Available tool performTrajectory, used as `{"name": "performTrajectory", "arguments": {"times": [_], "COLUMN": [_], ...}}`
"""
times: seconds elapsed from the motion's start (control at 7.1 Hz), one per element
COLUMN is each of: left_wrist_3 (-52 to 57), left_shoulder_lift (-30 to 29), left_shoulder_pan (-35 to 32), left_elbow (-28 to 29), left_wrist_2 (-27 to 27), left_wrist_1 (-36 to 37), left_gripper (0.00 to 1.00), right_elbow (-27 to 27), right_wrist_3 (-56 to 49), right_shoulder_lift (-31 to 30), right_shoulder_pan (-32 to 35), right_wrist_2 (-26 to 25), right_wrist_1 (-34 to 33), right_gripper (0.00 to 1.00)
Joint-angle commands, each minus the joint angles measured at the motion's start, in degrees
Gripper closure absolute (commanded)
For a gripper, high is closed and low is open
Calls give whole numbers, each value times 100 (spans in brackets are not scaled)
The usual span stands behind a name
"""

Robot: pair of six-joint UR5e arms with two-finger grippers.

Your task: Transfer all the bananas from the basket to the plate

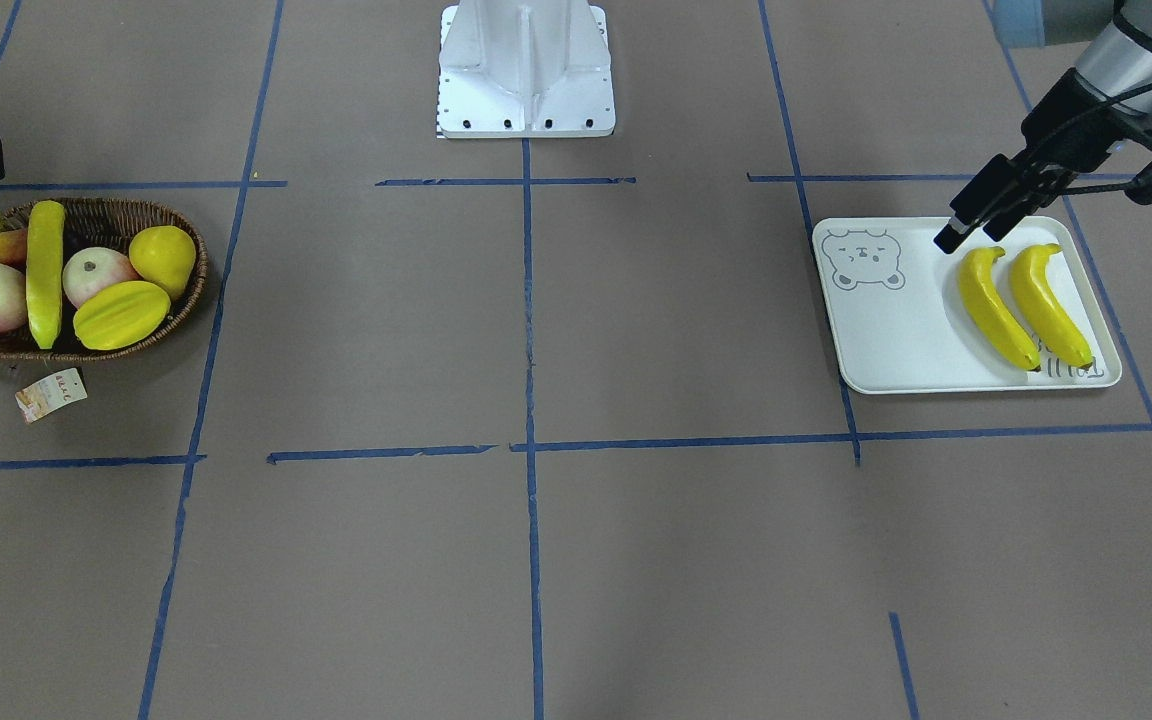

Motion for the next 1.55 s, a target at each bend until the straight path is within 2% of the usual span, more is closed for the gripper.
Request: {"name": "performTrajectory", "arguments": {"times": [0.0, 0.14, 0.42, 0.56, 0.7, 0.84, 0.99, 1.13, 1.41], "left_wrist_3": [0, 0, -131, -428, -648, -1312, -2162, -2789, -2883], "left_shoulder_lift": [-10, -19, -447, -797, -1079, -1247, -1528, -1948, -2372], "left_shoulder_pan": [26, 43, 287, 394, 482, 831, 1165, 1212, 1597], "left_elbow": [6, -3, 93, 111, 111, 172, 338, 601, 691], "left_wrist_2": [-3, -3, -3, -3, 6, 14, 84, 146, 277], "left_wrist_1": [-9, -18, -61, -71, -236, -1003, -1785, -2124, -2145], "left_gripper": [0, 0, 0, 0, 0, 0, 0, 0, 0], "right_elbow": [-163, -443, -918, -912, -938, -955, -955, -955, -973], "right_wrist_3": [896, 2061, 4138, 4626, 5048, 5461, 5692, 5790, 5791], "right_shoulder_lift": [1222, 2256, 3972, 4215, 4261, 4261, 4261, 4279, 4314], "right_shoulder_pan": [91, -214, -1345, -1829, -2269, -2656, -2991, -3255, -3503], "right_wrist_2": [1033, 1403, 1154, 508, 92, -364, -760, -1051, -1247], "right_wrist_1": [7, 34, 78, 130, 653, 1197, 1394, 1579, 1783], "right_gripper": [100, 100, 100, 100, 99, 99, 99, 99, 99]}}
